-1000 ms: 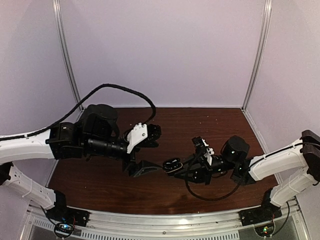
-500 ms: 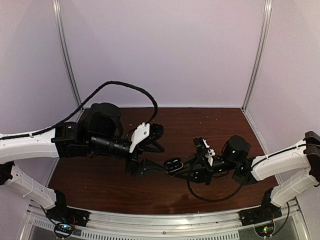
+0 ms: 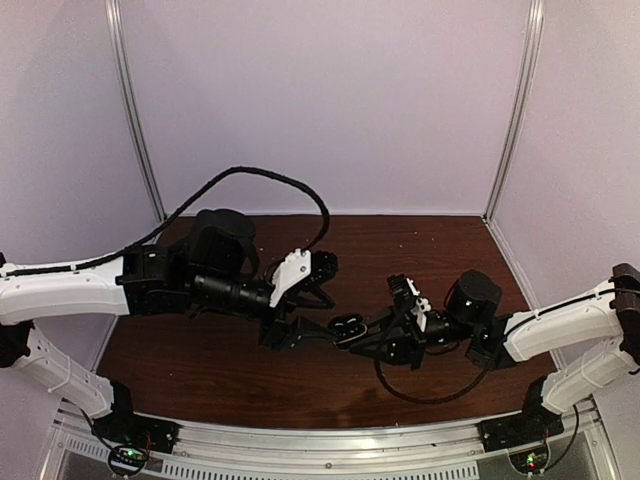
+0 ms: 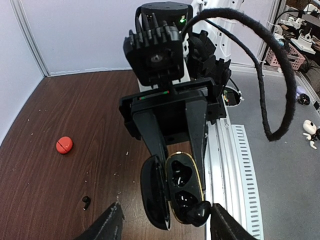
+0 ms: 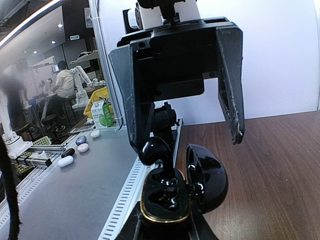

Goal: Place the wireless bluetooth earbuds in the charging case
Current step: Adjust the left earbud in the left side groove of the charging case.

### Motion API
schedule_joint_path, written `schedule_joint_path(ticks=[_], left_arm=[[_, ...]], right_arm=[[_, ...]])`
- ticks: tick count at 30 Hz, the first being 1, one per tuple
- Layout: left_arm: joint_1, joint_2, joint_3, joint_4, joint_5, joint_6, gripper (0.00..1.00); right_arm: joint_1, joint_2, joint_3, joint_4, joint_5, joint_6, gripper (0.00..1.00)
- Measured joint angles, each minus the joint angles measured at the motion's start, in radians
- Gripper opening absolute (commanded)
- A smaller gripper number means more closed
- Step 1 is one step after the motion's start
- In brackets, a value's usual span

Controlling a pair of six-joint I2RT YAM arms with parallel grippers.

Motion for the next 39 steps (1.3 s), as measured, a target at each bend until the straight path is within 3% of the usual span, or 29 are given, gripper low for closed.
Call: schedule_joint_path(ticks=[19, 28, 39], left_arm=[[0.000, 0.050, 0.027, 0.008, -0.032, -0.018, 0.60], [0.000, 0.050, 0.031, 0.015, -0.020, -0.029, 0.75], [0.031, -0.009, -0.007, 0.087, 0.066, -0.074, 0.75]], right_arm=[[0.008, -0.026, 0.000, -0.040, 0.051, -0.020, 0.00], [0.008, -0.037, -0.008, 0.005, 0.064, -0.013, 0.00], [0.008, -0.037, -0.030, 0.064, 0.069, 0.007, 0.00]])
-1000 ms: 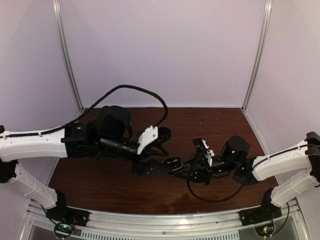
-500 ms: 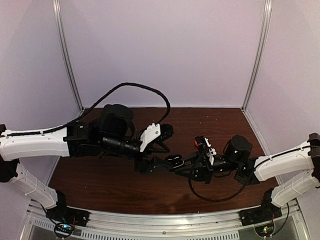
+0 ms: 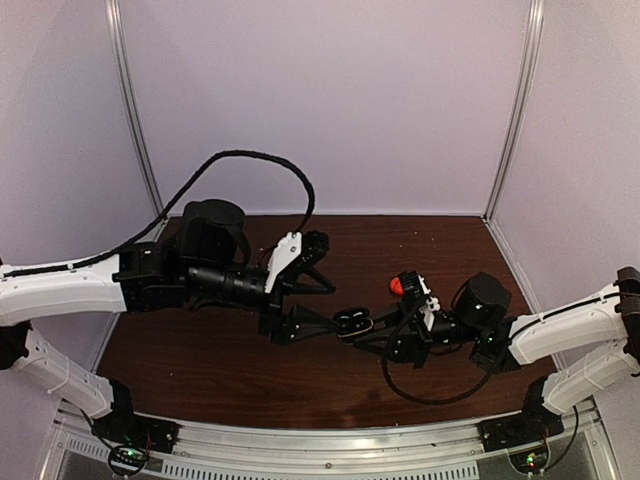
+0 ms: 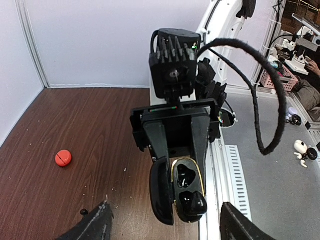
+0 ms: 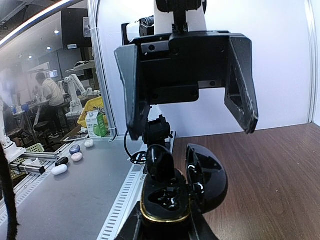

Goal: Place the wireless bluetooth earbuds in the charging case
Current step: Adjust the left earbud in the left side groove of the charging case.

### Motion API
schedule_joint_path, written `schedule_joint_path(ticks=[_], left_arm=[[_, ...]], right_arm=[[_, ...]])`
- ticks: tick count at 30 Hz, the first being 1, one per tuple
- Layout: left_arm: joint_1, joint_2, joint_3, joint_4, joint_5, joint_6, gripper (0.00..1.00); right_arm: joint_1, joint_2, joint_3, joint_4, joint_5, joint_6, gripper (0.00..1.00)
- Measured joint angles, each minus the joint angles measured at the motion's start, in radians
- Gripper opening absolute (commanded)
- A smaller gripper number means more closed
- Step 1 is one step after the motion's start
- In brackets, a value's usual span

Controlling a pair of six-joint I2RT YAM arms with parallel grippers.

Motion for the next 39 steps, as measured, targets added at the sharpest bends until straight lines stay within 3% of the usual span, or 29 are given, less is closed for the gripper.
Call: schedule_joint_path(ticks=[24, 39], left_arm=[[0.002, 0.085, 0.040, -0.003, -0.019, -0.031, 0.67], [0.023, -0.001, -0.068, 0.046, 0.093, -0.013, 0.77]], right_arm=[[-0.002, -0.003, -0.003, -0.024, 0.000, -0.010, 0.00], [-0.002, -0.018, -0.003, -0.051, 0.008, -0.037, 0.00]])
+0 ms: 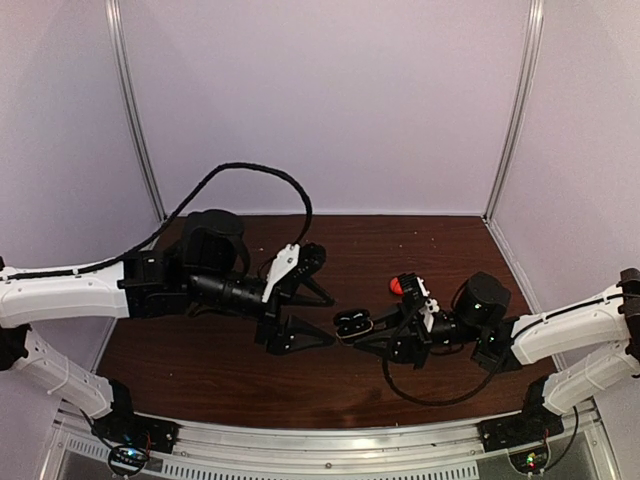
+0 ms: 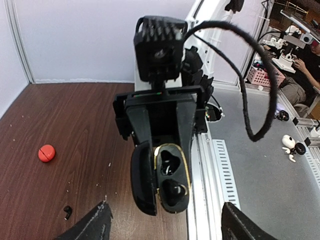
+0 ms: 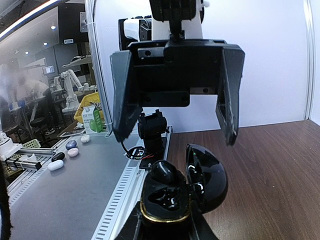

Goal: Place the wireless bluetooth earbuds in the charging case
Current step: Adjust the left earbud in the left side groove of the charging case, then move the right earbud to the center of the board.

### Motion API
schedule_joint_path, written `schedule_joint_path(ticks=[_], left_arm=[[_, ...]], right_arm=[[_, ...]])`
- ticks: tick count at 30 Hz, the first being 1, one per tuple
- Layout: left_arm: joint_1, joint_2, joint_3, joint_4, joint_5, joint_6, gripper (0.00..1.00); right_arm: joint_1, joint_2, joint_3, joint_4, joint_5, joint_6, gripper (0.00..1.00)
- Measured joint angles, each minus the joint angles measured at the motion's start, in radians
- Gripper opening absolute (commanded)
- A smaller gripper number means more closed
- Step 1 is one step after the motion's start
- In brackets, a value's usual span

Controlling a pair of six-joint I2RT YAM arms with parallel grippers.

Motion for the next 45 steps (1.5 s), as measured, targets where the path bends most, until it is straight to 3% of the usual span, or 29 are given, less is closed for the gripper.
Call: schedule_joint_path(ticks=[7, 12, 17, 21, 25, 32, 37, 45], left_arm=[[0.010, -0.032, 0.006, 0.041, -0.005, 0.005, 0.69], [0.095, 0.014, 0.032, 0.039, -0.083, -0.056, 0.67], [0.216, 0.173, 0.181, -0.057, -0.154, -0.090, 0.66], [0.252, 0.338, 0.310, -0.183, -0.185, -0.068, 0.60], [0.250, 0.548, 0.479, -0.324, -0.179, -0.024, 0.55], [0.244, 0.821, 0.720, -0.524, -0.161, 0.064, 0.56], [0.225, 0.951, 0.864, -0.607, -0.166, 0.115, 0.55], [0.174, 1.060, 0.974, -0.686, -0.223, 0.157, 0.52]], right_arm=[[-0.007, -0.035, -0.006, -0.010, 0.028, -0.021, 0.00], [-0.048, -0.105, -0.027, -0.039, 0.077, -0.018, 0.00], [-0.130, -0.224, -0.057, -0.111, 0.153, 0.003, 0.00], [-0.186, -0.303, -0.100, -0.146, 0.192, 0.029, 0.00], [-0.217, -0.365, -0.119, -0.206, 0.215, 0.041, 0.00], [-0.219, -0.449, -0.123, -0.271, 0.213, 0.029, 0.00], [-0.221, -0.441, -0.123, -0.330, 0.192, 0.007, 0.00], [-0.221, -0.432, -0.122, -0.360, 0.169, 0.002, 0.00]])
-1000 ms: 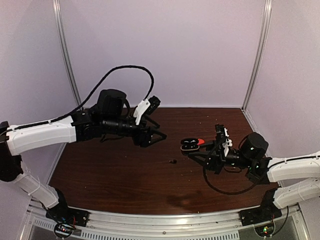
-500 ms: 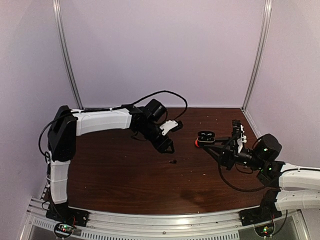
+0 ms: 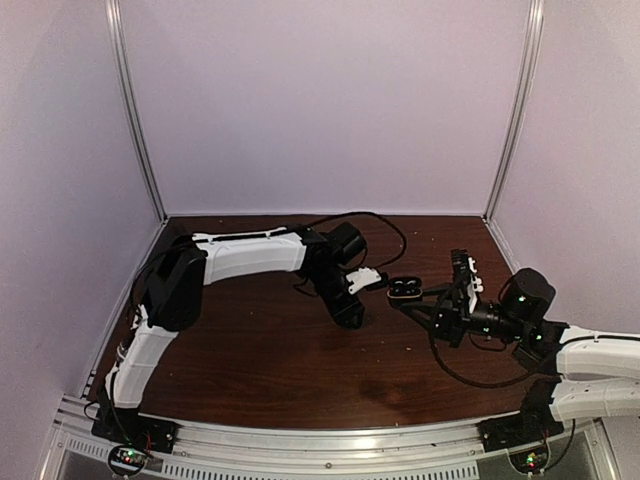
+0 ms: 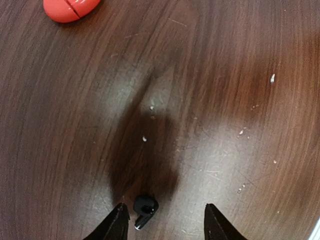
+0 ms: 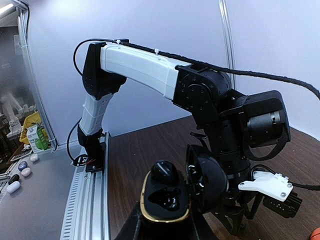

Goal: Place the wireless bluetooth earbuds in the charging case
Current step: Move the right earbud to the center of the board.

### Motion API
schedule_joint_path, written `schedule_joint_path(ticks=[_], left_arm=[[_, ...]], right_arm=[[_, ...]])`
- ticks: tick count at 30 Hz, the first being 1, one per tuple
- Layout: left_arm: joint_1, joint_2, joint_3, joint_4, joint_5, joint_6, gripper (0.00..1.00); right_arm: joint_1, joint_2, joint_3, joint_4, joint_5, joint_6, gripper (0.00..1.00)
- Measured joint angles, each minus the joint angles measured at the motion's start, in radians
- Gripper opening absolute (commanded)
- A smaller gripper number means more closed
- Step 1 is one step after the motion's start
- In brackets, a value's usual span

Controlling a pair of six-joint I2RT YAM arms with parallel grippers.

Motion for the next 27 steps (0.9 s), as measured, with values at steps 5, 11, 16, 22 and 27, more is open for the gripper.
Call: schedule_joint_path(ticks=[5, 11, 16, 22, 27], left_arm=[[-0.005, 0.060, 0.069, -0.025, -0.043, 0.021, 0.47], [-0.005, 0.081, 0.075, -0.042, -0.077, 0.041, 0.37], [-0.005, 0.082, 0.075, -0.045, -0.093, 0.048, 0.24], [-0.005, 0.042, 0.000, -0.021, -0.095, 0.039, 0.17], [-0.002, -0.082, -0.206, 0.007, -0.078, -0.008, 0.15]], right_arm=[[0.000, 0.010, 0.000, 0.000, -0.002, 0.001, 0.00], [0.000, 0.016, 0.000, 0.001, -0.002, 0.004, 0.00], [0.000, 0.021, 0.000, 0.001, -0.002, 0.006, 0.00], [0.000, 0.024, 0.000, 0.002, -0.002, 0.007, 0.00], [0.000, 0.032, 0.000, 0.008, -0.003, 0.008, 0.00]])
